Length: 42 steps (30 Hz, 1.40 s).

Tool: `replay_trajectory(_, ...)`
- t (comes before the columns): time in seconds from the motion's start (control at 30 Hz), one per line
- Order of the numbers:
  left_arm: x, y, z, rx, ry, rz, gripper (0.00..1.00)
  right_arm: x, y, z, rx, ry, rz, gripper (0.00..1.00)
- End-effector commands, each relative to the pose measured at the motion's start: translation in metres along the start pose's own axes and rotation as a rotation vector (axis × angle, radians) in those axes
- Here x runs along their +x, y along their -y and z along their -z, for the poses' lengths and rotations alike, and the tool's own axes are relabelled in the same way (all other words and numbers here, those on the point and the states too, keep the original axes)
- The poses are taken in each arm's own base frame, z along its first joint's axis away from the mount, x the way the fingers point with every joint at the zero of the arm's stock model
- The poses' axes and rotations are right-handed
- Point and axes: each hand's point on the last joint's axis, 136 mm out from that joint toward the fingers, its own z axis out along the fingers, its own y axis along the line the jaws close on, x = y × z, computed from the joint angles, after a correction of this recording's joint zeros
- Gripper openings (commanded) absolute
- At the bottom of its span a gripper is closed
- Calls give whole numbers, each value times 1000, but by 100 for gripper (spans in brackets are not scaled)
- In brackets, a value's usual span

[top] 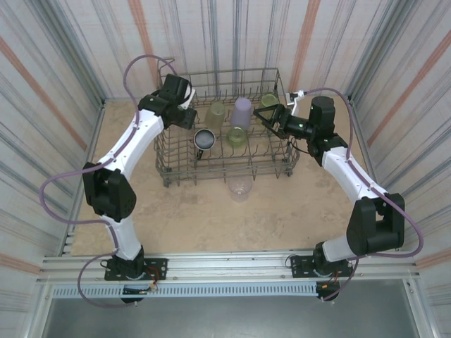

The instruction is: Load the cups into the dish rack

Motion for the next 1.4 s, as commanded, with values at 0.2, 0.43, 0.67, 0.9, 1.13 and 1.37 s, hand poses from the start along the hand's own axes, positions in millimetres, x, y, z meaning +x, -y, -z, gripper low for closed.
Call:
replay_trajectory(0.2, 27, -2, 26, -41, -29, -29, 0, 1, -9, 7, -9, 10, 37, 99)
replay_trajectory(0.43, 43, -4, 19, -68, -55, -26, 0, 4, -12, 5, -15, 2, 37, 99)
replay_trajectory(0.67, 52, -6, 10, -110, -81, -22, 0, 2, -19, 7, -20, 6, 44, 99)
replay_trajectory(0.9, 56, -6, -1, -128, -69, -9, 0, 3, -22, 8, -20, 8, 48, 99)
replay_trajectory(1.13, 57, -9, -8, -157, -24, 43, 3, 5, -22, 7, -19, 7, 48, 99)
replay_trajectory(1.37, 63, -9, -17, -163, -17, 114, 25, 6, -21, 7, -16, 6, 47, 99)
